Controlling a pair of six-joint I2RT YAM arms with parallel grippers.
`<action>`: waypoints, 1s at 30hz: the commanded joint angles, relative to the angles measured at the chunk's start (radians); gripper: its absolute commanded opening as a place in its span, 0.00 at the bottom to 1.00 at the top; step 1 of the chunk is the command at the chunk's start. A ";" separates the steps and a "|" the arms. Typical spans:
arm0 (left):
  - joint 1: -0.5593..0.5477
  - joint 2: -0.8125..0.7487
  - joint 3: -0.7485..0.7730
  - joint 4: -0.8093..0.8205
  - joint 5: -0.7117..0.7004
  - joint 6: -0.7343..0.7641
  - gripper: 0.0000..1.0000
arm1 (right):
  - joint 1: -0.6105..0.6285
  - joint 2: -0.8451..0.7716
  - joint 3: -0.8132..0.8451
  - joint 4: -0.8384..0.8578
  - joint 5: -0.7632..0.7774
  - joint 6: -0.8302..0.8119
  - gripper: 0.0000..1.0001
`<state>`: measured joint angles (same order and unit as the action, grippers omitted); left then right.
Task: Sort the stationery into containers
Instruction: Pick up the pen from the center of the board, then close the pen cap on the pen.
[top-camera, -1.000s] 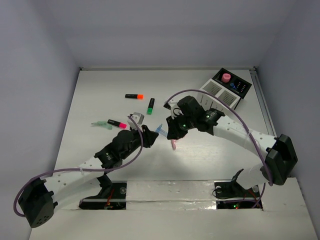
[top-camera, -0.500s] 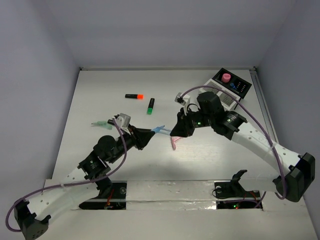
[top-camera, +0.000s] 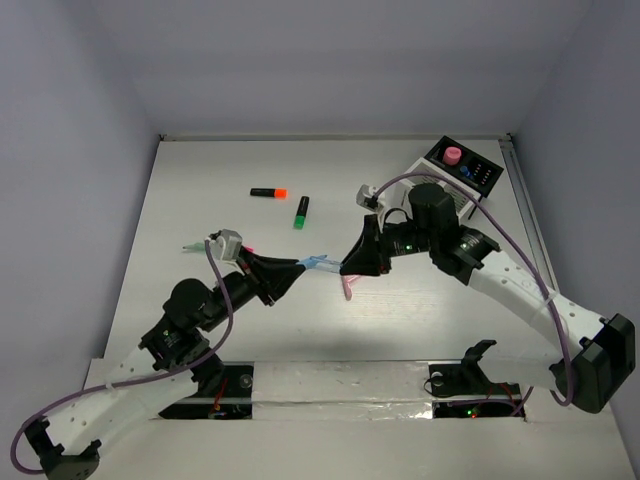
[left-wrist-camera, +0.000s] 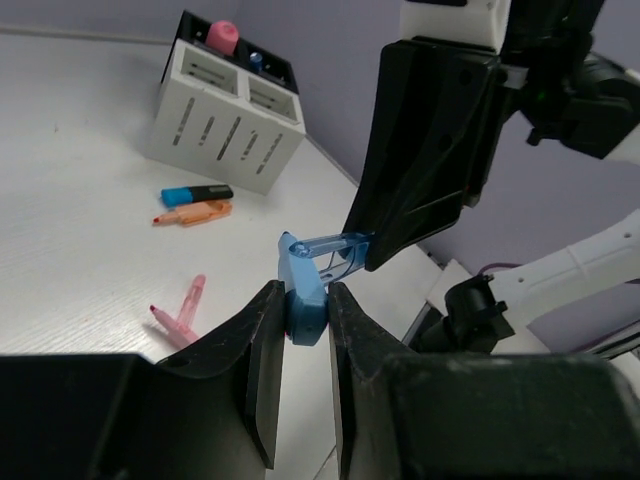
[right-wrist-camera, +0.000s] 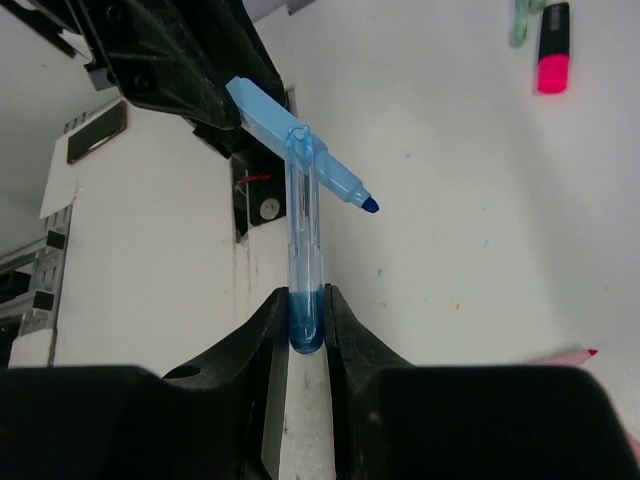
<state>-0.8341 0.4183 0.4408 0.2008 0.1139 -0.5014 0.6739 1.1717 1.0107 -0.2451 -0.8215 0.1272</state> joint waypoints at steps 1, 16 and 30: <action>-0.019 -0.018 0.045 0.170 0.213 -0.089 0.00 | -0.004 0.011 -0.001 0.220 -0.076 -0.012 0.00; -0.019 -0.056 0.006 0.341 0.332 -0.206 0.00 | -0.004 0.011 0.012 0.452 -0.267 0.052 0.00; -0.019 -0.052 -0.008 0.364 0.310 -0.249 0.00 | -0.004 -0.012 0.026 0.464 -0.295 0.060 0.00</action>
<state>-0.8318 0.3729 0.4377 0.4820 0.3408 -0.7017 0.6765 1.1725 1.0012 0.1577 -1.1980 0.1967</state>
